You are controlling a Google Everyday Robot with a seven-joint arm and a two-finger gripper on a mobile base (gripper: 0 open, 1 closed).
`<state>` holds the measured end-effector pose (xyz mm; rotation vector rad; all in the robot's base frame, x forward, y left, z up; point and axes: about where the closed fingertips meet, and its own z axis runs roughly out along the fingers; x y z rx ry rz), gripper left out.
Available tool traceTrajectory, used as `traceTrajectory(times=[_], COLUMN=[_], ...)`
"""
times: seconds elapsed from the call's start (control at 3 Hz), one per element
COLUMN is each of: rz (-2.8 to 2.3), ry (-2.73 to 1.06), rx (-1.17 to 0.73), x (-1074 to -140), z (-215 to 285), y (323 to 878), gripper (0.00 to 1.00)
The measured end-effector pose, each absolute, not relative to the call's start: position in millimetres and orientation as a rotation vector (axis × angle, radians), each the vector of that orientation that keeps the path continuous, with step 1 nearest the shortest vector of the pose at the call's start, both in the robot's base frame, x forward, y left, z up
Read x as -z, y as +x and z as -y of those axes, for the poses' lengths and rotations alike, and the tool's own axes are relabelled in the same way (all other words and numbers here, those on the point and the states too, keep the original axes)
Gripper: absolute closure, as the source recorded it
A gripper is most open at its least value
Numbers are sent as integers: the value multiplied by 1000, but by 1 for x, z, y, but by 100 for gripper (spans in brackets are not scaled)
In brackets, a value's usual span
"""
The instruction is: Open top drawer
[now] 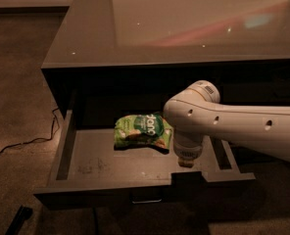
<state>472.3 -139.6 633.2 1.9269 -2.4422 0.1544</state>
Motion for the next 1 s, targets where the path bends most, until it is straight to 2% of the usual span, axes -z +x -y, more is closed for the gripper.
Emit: traceTrajectory(times=[0.33, 0.67, 1.0], rz=[2442, 2442, 2442], ry=[1927, 1927, 1927], rx=[-154, -154, -154], x=[-633, -633, -633], z=[140, 140, 140], y=[472, 472, 472], gripper=[12, 0, 0])
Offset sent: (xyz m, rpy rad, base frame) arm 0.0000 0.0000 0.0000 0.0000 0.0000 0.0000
